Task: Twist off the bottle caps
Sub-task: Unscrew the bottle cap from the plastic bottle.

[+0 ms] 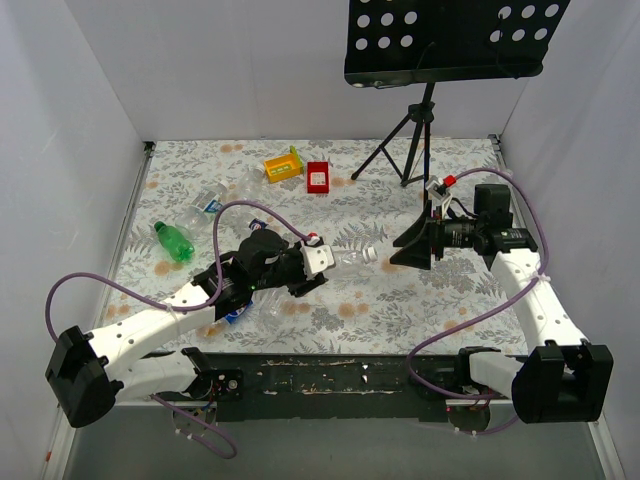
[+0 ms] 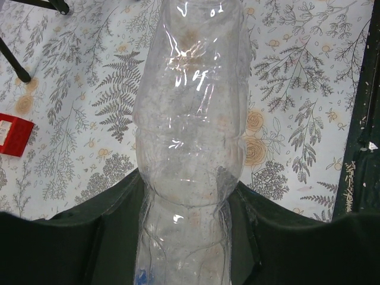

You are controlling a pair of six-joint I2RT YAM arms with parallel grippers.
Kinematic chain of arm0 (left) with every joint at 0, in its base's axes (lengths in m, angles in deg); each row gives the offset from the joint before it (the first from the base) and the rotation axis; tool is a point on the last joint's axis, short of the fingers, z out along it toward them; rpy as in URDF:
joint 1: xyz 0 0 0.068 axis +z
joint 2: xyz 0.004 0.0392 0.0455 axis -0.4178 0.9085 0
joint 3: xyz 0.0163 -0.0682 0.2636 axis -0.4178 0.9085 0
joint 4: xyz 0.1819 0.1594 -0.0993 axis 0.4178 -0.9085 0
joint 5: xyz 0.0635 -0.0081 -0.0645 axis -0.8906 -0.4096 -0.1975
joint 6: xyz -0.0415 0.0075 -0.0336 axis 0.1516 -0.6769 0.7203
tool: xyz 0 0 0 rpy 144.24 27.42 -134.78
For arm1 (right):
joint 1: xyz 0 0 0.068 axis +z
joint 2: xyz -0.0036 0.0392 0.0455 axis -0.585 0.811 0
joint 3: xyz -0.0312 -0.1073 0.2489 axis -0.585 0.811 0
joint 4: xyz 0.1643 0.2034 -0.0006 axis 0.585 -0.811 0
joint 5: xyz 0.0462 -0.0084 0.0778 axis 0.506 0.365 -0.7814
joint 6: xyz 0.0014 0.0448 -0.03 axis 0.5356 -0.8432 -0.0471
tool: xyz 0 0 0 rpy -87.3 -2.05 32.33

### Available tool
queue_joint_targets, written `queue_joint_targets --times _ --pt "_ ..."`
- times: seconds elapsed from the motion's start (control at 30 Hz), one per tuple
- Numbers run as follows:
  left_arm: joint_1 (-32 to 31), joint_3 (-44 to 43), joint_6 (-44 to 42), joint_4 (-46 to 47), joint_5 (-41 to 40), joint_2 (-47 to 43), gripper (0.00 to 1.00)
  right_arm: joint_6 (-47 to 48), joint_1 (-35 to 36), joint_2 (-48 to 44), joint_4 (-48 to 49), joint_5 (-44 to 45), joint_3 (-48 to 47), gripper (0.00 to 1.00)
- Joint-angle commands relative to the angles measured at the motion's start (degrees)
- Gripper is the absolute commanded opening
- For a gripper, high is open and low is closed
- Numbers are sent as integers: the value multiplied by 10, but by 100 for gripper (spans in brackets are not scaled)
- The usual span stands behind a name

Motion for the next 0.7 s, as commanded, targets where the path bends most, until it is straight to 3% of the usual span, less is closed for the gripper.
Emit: queue_joint_targets --times 0.0,0.67 --pt "-5 5 -1 16 -11 -5 0 3 -3 6 -7 -8 -24 86" --pt "-10 5 -13 22 -24 1 0 24 -3 53 -83 -3 -66 86"
